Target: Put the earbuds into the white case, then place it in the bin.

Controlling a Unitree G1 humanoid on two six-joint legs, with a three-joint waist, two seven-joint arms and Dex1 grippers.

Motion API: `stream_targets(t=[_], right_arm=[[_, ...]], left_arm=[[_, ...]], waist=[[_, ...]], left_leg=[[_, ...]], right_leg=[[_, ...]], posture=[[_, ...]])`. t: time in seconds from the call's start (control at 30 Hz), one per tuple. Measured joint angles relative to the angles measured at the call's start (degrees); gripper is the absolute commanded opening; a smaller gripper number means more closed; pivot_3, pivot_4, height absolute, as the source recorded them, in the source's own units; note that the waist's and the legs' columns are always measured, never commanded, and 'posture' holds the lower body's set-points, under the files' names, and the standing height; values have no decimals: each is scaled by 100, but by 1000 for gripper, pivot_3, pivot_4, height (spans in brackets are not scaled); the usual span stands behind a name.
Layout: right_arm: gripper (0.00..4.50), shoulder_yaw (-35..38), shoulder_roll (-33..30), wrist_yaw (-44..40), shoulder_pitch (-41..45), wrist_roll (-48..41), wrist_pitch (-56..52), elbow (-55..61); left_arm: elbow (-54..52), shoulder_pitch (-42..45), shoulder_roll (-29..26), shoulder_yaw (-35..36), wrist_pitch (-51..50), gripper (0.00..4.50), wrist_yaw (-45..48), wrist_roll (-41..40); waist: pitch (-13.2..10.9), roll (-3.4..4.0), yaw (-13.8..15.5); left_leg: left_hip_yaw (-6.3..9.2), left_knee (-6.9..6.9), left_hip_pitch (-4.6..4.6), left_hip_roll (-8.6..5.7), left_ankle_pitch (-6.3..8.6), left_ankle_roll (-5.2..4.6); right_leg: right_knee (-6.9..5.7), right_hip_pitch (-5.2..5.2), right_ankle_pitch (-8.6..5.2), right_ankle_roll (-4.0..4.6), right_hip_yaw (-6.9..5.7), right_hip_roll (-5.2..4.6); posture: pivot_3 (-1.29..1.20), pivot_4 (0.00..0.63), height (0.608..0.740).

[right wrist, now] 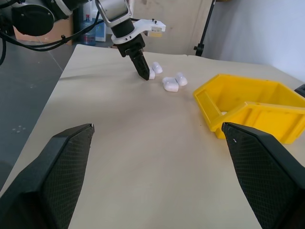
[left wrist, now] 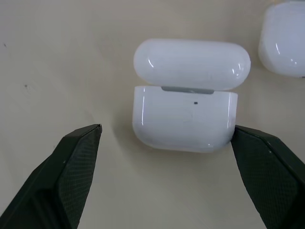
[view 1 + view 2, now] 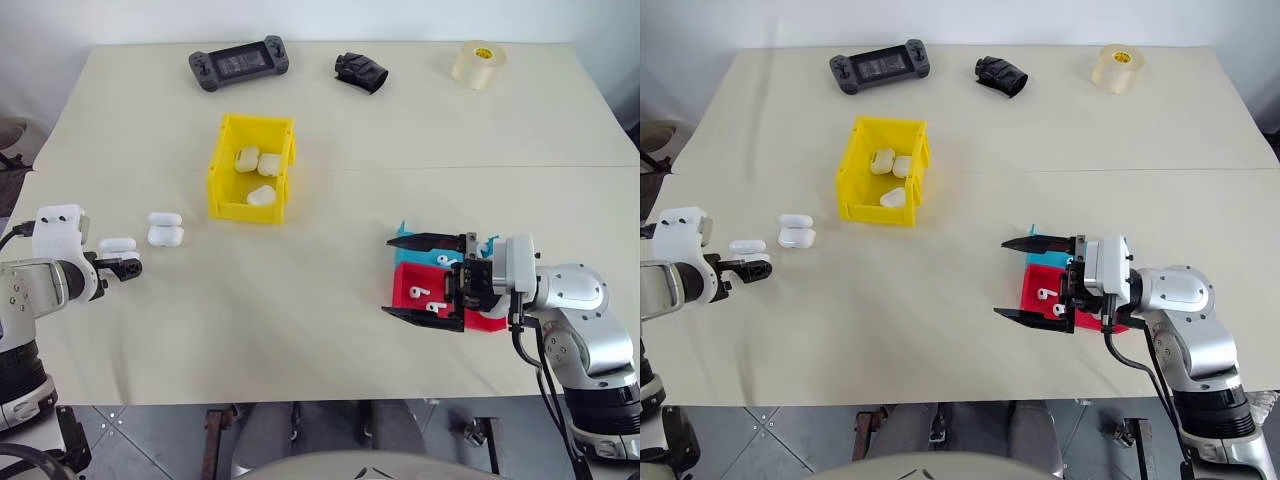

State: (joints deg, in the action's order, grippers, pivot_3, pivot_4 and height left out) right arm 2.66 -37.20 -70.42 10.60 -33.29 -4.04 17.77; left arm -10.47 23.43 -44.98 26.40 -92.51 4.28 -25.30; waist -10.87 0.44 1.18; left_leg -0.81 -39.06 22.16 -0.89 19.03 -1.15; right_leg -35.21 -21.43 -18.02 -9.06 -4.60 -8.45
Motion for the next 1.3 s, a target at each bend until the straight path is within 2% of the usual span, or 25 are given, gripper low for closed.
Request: stream_targets(t=[0.33, 0.43, 0.53, 0.8, 0.9, 1.1, 1.2, 1.3], right_arm=[[4500, -2, 115, 168, -33, 10, 7, 59], [4500, -8, 143, 207, -50, 15, 10, 89], [4500, -11, 153, 224, -104, 18, 15, 127], [4500, -10, 152, 266, -283, 24, 20, 224], [4500, -6, 149, 276, -327, 32, 22, 243], [4500, 39, 87, 212, -301, 19, 24, 160], [4500, 146, -48, 99, -203, 29, 39, -170], [4500, 250, -149, 10, -187, 37, 47, -304]], left_arm=[[230, 174, -118, -281, 59, 4492, 338, 197], [254, 175, -196, -413, 139, 3838, 477, 233], [336, 174, -288, -553, 261, 2845, 673, 236], [346, -173, -433, -532, 708, 2753, 986, 284], [147, -677, -461, -366, 1304, 2753, 1236, 291], [-192, -1716, -280, 653, 2839, 2753, 2206, 29], [-723, -2442, 206, 1012, 4416, 2753, 3488, -381], [-1068, -2626, 711, 1016, 5332, 2753, 4261, -853]], waist=[[0, -1, 9], [0, -1, 12], [0, -1, 7], [1, 0, -10], [1, 0, -52], [-1, -7, -93], [-1, -7, -87], [-1, -7, -36]], left_leg=[[-3, -1, -2, 0, -1, 1], [-3, -1, -1, 0, -1, 1], [-6, -1, -2, -1, -1, 1], [-14, -1, -9, 7, -5, 8], [-18, 3, -9, 11, -5, 8], [-17, 4, -5, 13, -5, 8], [-18, 4, -2, 10, -2, 3], [-18, 2, 1, 15, -2, 3]], right_leg=[[-13, -5, 0, 0, 6, -1], [-14, -5, 0, 0, 7, -2], [-15, -6, 0, 0, 8, -1], [-24, -8, -3, 6, 14, 1], [-24, -13, -4, 7, 17, 0], [-18, -13, -5, 10, 13, -5], [7, -6, -5, 10, 12, -12], [26, -2, -5, 9, 8, -9]], posture=[[0, 150, 740], [0, 150, 740], [0, 150, 740], [0, 150, 740], [0, 150, 740], [0, 150, 740], [0, 150, 740], [0, 150, 740]])
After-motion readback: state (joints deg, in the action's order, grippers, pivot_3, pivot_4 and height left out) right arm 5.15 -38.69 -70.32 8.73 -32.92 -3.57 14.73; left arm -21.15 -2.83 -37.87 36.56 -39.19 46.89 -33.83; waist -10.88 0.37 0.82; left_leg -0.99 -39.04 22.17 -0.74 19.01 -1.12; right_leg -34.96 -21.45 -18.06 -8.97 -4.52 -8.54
